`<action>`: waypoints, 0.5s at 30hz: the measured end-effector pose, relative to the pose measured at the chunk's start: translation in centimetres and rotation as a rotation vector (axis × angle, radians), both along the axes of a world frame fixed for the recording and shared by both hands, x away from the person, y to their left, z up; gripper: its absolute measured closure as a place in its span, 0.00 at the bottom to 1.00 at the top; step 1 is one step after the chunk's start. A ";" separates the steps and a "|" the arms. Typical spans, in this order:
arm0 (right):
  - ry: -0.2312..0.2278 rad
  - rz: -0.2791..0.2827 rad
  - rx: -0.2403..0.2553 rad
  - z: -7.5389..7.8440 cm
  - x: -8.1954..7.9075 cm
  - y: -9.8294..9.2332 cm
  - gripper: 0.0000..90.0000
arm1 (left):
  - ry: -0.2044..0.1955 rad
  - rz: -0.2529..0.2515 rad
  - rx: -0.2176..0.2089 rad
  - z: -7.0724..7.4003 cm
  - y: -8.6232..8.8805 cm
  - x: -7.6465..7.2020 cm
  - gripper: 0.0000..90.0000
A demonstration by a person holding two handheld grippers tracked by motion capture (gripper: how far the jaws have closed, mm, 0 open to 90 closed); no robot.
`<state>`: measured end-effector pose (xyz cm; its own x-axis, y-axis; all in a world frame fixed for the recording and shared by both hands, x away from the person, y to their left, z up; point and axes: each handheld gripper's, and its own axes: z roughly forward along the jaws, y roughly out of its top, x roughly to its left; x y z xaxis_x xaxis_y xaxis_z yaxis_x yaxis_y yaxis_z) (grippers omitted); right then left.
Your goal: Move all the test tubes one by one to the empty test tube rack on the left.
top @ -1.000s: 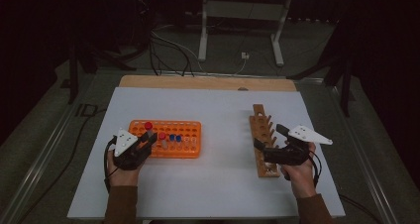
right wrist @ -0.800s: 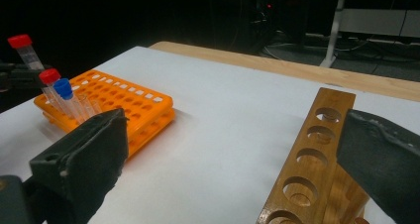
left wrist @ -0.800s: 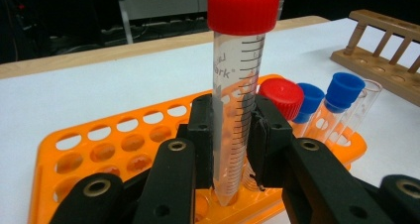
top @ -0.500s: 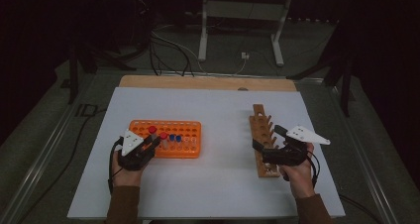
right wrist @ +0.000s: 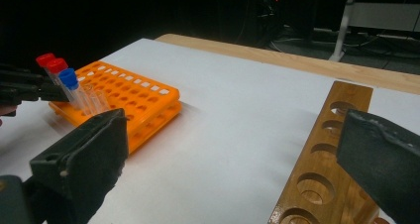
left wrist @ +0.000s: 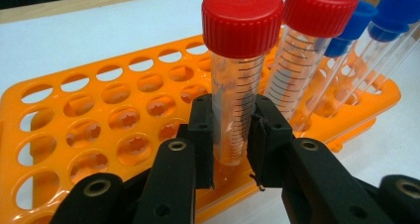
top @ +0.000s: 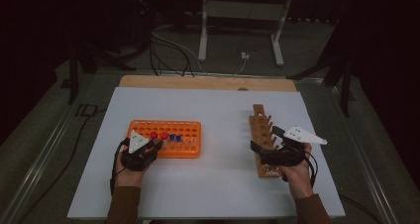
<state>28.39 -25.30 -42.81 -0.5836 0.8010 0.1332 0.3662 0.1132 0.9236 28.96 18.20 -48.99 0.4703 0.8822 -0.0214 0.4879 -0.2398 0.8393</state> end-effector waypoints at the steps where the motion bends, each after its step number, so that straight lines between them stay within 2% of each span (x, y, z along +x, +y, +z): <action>1: 0.002 0.001 -0.001 0.0 0.0 0.0 0.00 | 0.001 0.000 0.002 0.0 0.0 0.0 0.83; 11: 0.004 0.010 -0.005 -0.2 0.0 0.2 0.00 | 0.020 0.004 -0.002 -0.2 0.1 0.1 0.82; 13: 0.003 0.010 -0.004 -0.2 0.0 0.2 0.00 | 0.016 0.017 -0.005 -0.1 0.3 0.0 0.75; 15: 0.000 0.012 -0.001 -0.2 0.0 0.1 0.00 | 0.009 0.019 -0.029 0.2 0.6 -0.1 0.68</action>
